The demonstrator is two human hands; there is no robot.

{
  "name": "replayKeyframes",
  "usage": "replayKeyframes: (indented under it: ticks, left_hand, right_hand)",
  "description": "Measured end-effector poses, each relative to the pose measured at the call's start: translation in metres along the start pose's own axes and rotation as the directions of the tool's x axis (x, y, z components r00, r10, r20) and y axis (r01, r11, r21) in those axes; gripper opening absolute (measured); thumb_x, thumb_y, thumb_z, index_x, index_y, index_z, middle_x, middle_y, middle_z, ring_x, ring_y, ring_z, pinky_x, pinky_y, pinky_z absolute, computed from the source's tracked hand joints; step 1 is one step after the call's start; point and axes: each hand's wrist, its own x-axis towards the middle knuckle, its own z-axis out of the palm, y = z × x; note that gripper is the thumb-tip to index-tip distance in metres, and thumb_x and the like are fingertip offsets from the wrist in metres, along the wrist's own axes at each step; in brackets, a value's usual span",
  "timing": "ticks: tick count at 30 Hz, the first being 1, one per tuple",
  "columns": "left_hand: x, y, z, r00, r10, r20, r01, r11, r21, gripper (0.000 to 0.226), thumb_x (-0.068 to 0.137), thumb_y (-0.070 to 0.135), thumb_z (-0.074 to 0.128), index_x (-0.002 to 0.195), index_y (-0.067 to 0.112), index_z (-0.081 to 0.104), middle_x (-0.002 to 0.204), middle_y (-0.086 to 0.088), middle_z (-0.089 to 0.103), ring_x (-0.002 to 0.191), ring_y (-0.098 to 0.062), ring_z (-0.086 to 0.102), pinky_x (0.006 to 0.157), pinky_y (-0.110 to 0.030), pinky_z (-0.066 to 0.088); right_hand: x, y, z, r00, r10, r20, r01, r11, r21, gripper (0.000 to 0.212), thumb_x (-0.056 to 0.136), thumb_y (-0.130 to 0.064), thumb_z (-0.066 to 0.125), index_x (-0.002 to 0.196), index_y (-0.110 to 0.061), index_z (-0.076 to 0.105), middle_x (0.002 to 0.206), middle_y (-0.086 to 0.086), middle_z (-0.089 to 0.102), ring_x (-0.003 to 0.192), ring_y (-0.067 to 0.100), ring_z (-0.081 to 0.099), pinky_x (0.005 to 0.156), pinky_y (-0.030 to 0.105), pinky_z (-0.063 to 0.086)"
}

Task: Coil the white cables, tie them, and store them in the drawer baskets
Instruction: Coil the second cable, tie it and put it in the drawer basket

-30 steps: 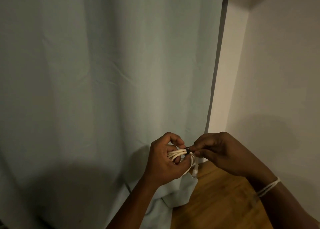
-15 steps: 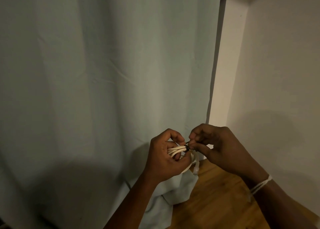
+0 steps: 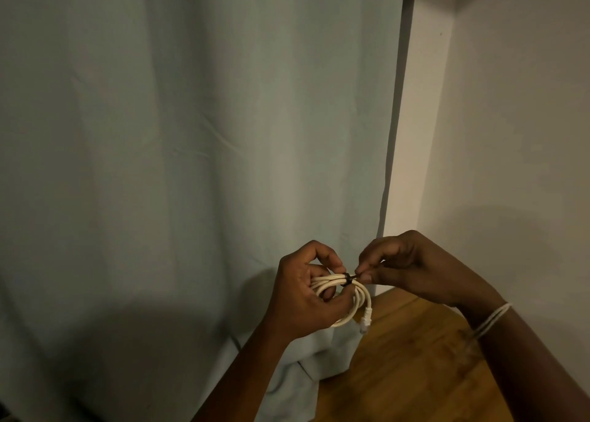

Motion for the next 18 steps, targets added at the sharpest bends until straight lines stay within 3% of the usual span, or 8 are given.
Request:
replayKeyframes:
  ticks: [7, 11, 18]
  left_hand:
    - [-0.002, 0.004, 0.001, 0.999, 0.014, 0.042, -0.015, 1.000, 0.027, 0.036, 0.066, 0.025, 0.085, 0.086, 0.016, 0.057, 0.067, -0.001, 0.070, 0.052, -0.020, 0.068, 0.048, -0.039, 0.057]
    - [-0.003, 0.006, -0.001, 0.998, 0.013, 0.060, -0.015, 1.000, 0.019, 0.034, 0.067, 0.026, 0.084, 0.086, 0.017, 0.057, 0.068, -0.002, 0.071, 0.053, -0.020, 0.069, 0.048, -0.038, 0.056]
    - [-0.003, 0.002, -0.002, 0.997, -0.037, 0.064, 0.039, 0.999, -0.019, 0.036, 0.066, 0.025, 0.085, 0.088, 0.019, 0.057, 0.072, -0.002, 0.073, 0.056, -0.022, 0.070, 0.051, -0.032, 0.057]
  right_hand:
    - [-0.001, -0.009, 0.001, 0.999, -0.015, 0.048, 0.021, 0.992, -0.122, 0.017, 0.081, -0.018, 0.074, 0.096, -0.012, 0.079, 0.089, -0.007, 0.077, 0.081, 0.013, 0.074, 0.078, 0.027, 0.061]
    - [0.000, -0.010, 0.001, 0.999, -0.017, 0.035, 0.020, 0.995, -0.103, 0.017, 0.079, -0.010, 0.079, 0.096, -0.010, 0.078, 0.087, -0.003, 0.078, 0.079, 0.014, 0.075, 0.076, 0.024, 0.060]
    - [-0.007, -0.012, -0.001, 0.999, 0.007, 0.046, -0.003, 0.996, -0.086, 0.018, 0.088, -0.007, 0.069, 0.102, -0.014, 0.078, 0.094, -0.008, 0.078, 0.086, 0.013, 0.074, 0.080, 0.023, 0.059]
